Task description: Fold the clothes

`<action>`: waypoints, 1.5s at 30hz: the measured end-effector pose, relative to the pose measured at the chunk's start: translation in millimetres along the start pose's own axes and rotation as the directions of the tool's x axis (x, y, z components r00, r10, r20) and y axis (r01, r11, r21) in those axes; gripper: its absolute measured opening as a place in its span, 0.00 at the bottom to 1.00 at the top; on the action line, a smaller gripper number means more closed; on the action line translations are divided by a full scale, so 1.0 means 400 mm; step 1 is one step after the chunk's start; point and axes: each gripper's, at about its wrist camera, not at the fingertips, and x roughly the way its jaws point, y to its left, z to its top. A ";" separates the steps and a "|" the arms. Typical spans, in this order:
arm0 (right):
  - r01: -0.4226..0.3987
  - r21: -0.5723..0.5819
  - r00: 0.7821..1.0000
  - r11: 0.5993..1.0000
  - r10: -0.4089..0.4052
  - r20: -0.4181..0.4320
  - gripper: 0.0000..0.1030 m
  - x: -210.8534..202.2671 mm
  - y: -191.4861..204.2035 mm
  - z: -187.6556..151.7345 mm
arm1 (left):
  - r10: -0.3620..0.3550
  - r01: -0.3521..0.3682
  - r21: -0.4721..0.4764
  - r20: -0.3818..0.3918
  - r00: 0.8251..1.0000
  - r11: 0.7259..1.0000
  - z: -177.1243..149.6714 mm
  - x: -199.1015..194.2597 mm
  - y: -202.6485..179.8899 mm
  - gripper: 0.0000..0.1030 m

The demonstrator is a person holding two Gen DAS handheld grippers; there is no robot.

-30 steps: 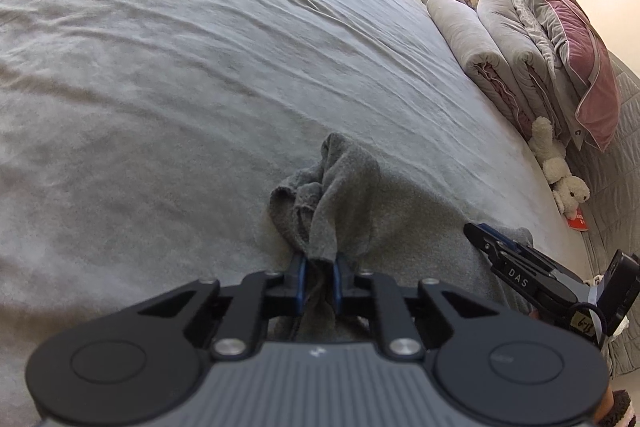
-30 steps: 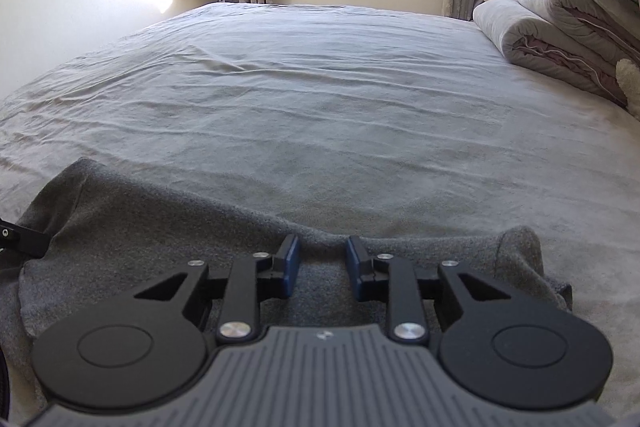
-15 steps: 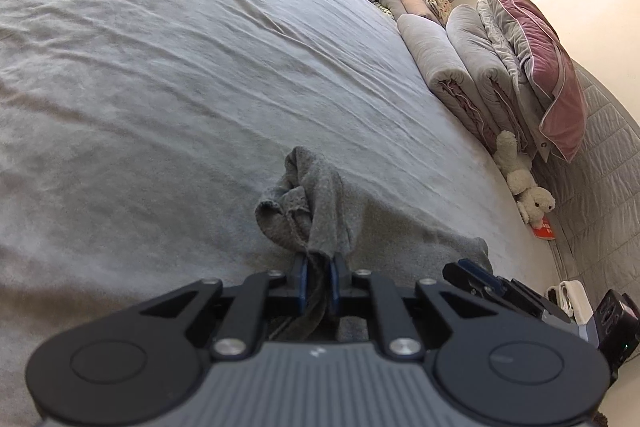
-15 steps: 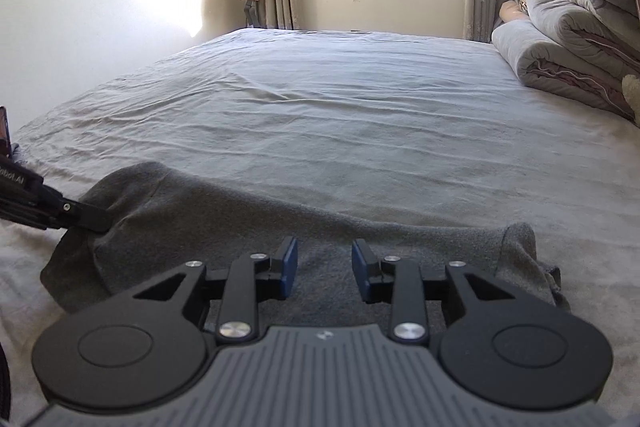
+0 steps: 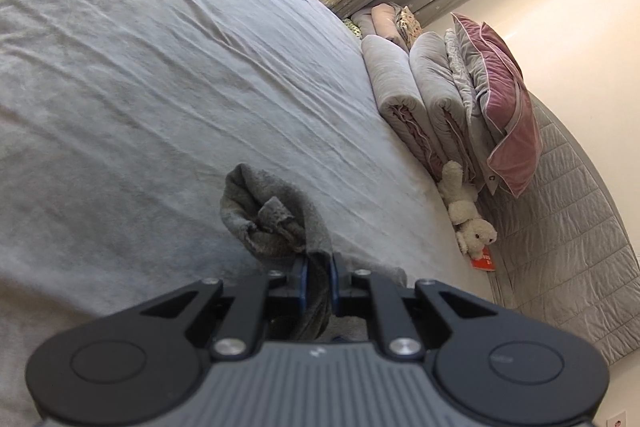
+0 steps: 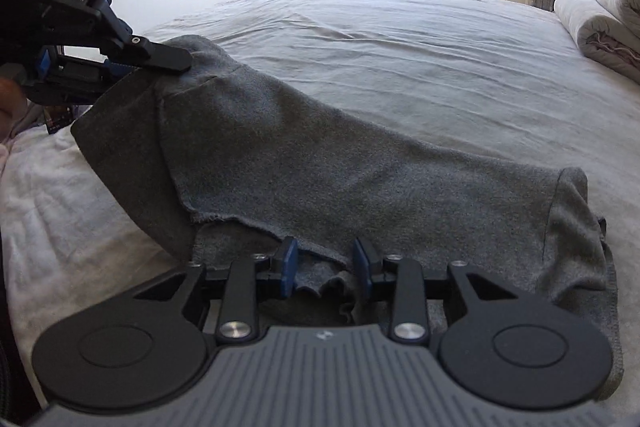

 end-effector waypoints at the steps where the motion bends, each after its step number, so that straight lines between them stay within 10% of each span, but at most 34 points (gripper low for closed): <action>1: -0.017 0.029 1.000 0.999 0.017 0.012 0.32 -0.009 -0.017 0.003 | -0.006 0.006 0.012 -0.006 1.000 1.000 0.000 0.011 -0.022 0.10; 9: -0.196 0.442 0.978 0.875 0.143 0.151 0.39 -0.055 -0.205 -0.023 | -0.016 0.025 0.114 -0.073 0.997 0.993 -0.014 0.127 -0.174 0.10; 20: -0.433 0.815 0.901 0.384 0.210 0.380 0.49 -0.085 -0.455 -0.080 | 0.034 0.010 0.222 -0.192 0.981 0.975 -0.090 0.327 -0.283 0.09; 24: -0.454 0.845 0.888 0.284 0.229 0.400 0.58 -0.075 -0.487 -0.098 | 0.073 -0.009 0.266 -0.230 0.970 0.964 -0.124 0.379 -0.280 0.10; 28: -0.448 0.848 0.888 0.284 0.255 0.384 0.62 -0.065 -0.497 -0.090 | 0.054 0.034 0.322 -0.260 0.964 0.946 -0.153 0.395 -0.277 0.15; 32: -0.433 0.824 0.899 0.366 0.249 0.361 0.62 -0.073 -0.479 -0.069 | -0.036 0.138 0.340 -0.292 0.956 0.930 -0.156 0.362 -0.279 0.36; 38: -0.402 0.772 0.915 0.492 0.233 0.328 0.62 -0.086 -0.451 -0.037 | -0.006 0.072 0.397 -0.165 0.986 0.915 -0.117 0.270 -0.258 0.35; 45: -0.263 0.552 0.958 0.791 0.146 0.247 0.62 -0.079 -0.327 0.026 | 0.061 -0.066 0.432 0.024 0.998 0.900 -0.068 0.272 -0.158 0.23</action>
